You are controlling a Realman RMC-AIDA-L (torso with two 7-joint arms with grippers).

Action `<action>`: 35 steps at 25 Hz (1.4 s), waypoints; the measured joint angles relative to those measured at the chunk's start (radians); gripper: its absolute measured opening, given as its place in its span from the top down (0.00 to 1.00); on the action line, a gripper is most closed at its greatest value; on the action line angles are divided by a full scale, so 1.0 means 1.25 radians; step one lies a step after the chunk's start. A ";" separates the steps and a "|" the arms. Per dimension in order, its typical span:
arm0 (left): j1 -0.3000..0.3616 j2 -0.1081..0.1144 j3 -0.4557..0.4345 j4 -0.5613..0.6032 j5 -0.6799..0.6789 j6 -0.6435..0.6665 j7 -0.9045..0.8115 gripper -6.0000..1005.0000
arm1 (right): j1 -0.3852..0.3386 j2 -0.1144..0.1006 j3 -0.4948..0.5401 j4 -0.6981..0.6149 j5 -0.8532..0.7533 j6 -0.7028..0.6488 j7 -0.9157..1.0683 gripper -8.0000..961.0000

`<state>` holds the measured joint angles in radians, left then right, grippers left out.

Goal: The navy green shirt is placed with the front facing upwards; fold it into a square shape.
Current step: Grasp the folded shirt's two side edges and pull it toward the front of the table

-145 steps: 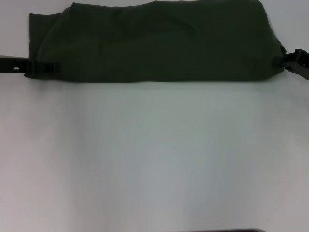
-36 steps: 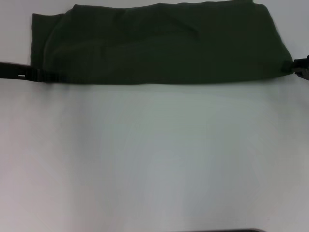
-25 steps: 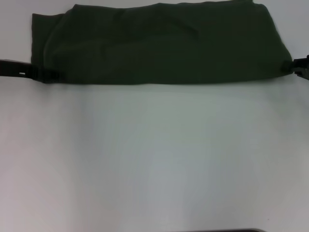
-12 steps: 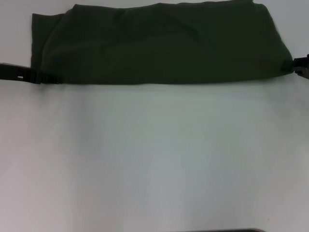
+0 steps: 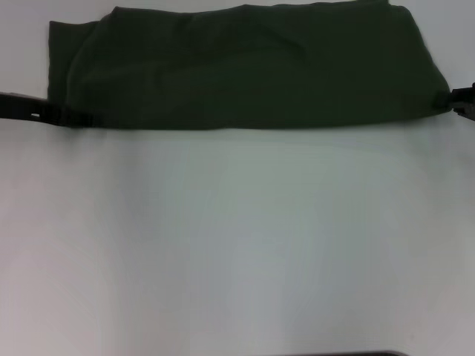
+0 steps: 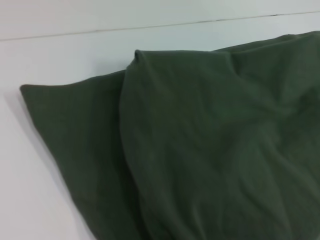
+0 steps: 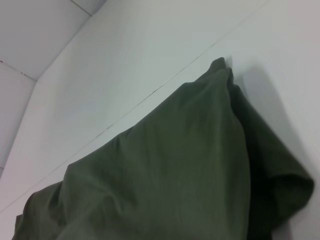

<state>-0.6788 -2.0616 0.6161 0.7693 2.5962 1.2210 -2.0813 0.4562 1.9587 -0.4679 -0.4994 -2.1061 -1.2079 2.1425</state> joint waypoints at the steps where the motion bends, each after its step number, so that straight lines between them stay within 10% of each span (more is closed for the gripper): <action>1: 0.000 0.000 0.001 0.000 0.002 -0.005 0.000 0.19 | 0.000 0.000 0.000 0.000 0.000 0.000 0.000 0.98; 16: 0.006 0.000 0.003 -0.001 0.008 -0.020 0.003 0.20 | 0.002 0.000 0.001 0.000 0.000 0.001 -0.001 0.98; 35: 0.005 -0.002 0.006 0.004 0.005 -0.054 0.002 0.48 | 0.003 0.000 0.002 -0.001 0.000 0.004 0.003 0.98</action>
<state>-0.6727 -2.0639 0.6230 0.7739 2.6030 1.1537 -2.0782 0.4599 1.9587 -0.4655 -0.5001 -2.1061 -1.2030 2.1461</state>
